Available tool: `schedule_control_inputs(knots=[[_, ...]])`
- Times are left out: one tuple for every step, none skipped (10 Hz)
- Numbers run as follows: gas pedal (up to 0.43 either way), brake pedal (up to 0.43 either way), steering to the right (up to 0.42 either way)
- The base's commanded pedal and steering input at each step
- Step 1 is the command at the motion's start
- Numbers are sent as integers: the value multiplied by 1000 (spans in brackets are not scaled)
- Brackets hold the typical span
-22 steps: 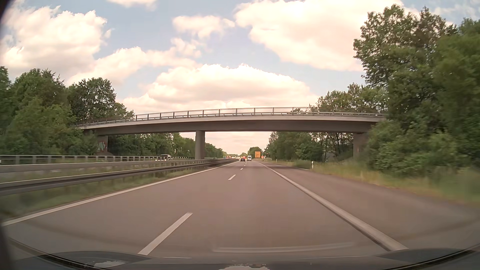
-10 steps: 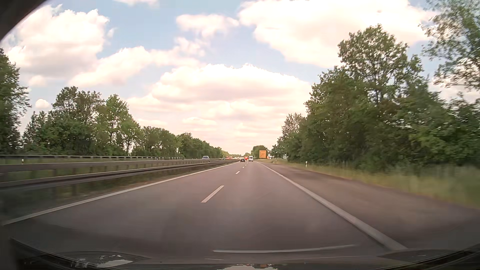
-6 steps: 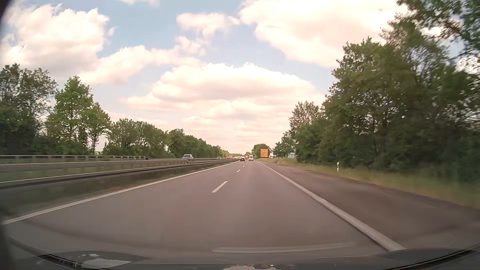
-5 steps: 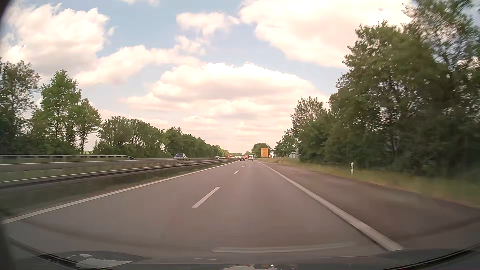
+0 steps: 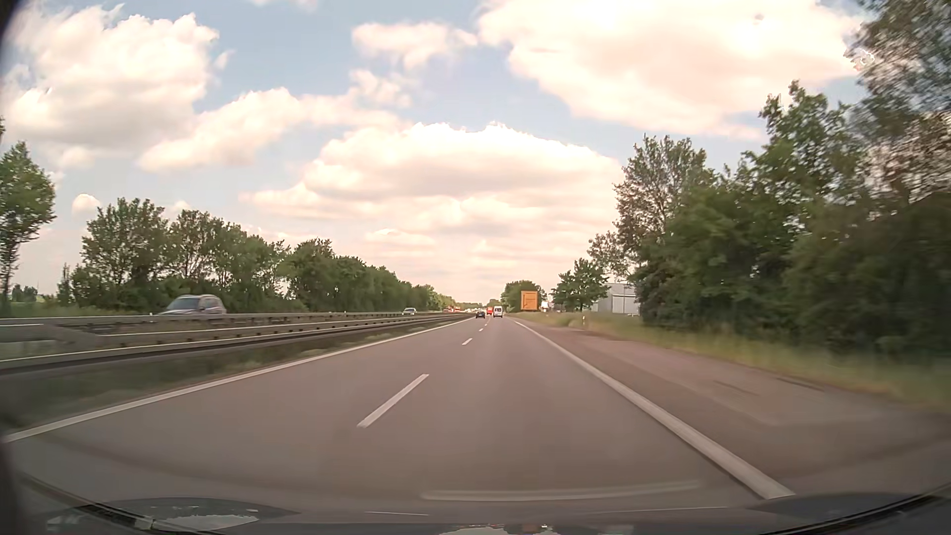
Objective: Follow the waypoints while adhering to traffic rules and regulations
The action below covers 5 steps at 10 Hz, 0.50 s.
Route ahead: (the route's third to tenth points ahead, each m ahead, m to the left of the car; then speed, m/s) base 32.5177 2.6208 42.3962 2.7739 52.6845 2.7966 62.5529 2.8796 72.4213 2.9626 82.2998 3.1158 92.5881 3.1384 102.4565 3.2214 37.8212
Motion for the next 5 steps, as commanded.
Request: schedule_control_inputs(knots=[[189,6,-1],[189,12,-1],[189,12,-1],[189,12,-1],[189,12,-1]])
